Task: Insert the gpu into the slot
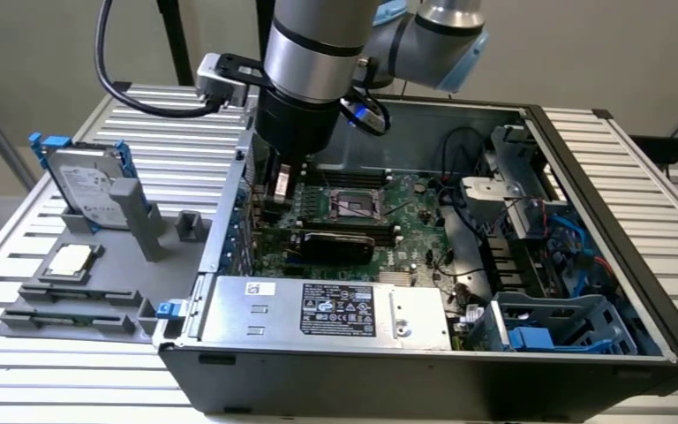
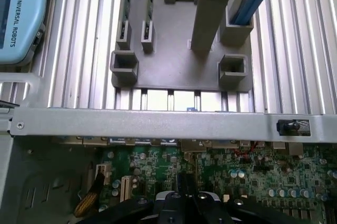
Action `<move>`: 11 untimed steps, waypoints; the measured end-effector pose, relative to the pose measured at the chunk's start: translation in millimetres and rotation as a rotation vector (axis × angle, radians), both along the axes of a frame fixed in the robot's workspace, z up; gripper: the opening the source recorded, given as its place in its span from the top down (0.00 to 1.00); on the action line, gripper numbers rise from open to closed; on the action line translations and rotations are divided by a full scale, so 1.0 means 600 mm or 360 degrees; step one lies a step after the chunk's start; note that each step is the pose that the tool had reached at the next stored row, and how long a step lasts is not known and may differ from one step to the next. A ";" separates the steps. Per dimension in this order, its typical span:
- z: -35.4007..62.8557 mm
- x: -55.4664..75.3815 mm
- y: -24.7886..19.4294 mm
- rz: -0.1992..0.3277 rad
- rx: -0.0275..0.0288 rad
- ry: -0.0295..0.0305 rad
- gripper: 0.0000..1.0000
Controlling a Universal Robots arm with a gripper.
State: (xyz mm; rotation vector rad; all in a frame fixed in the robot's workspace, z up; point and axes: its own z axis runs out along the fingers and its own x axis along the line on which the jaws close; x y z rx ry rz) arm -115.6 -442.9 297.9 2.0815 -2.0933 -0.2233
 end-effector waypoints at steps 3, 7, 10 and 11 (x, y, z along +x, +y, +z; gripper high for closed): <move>0.000 0.000 0.0000 0.0000 -0.00005 0.00092 0.89; 0.000 -0.002 0.0007 -0.0001 0.00001 0.00157 0.89; 0.000 -0.006 0.0029 -0.0002 0.00001 0.00182 0.89; 0.000 -0.007 0.0037 -0.0002 0.00001 0.00186 0.89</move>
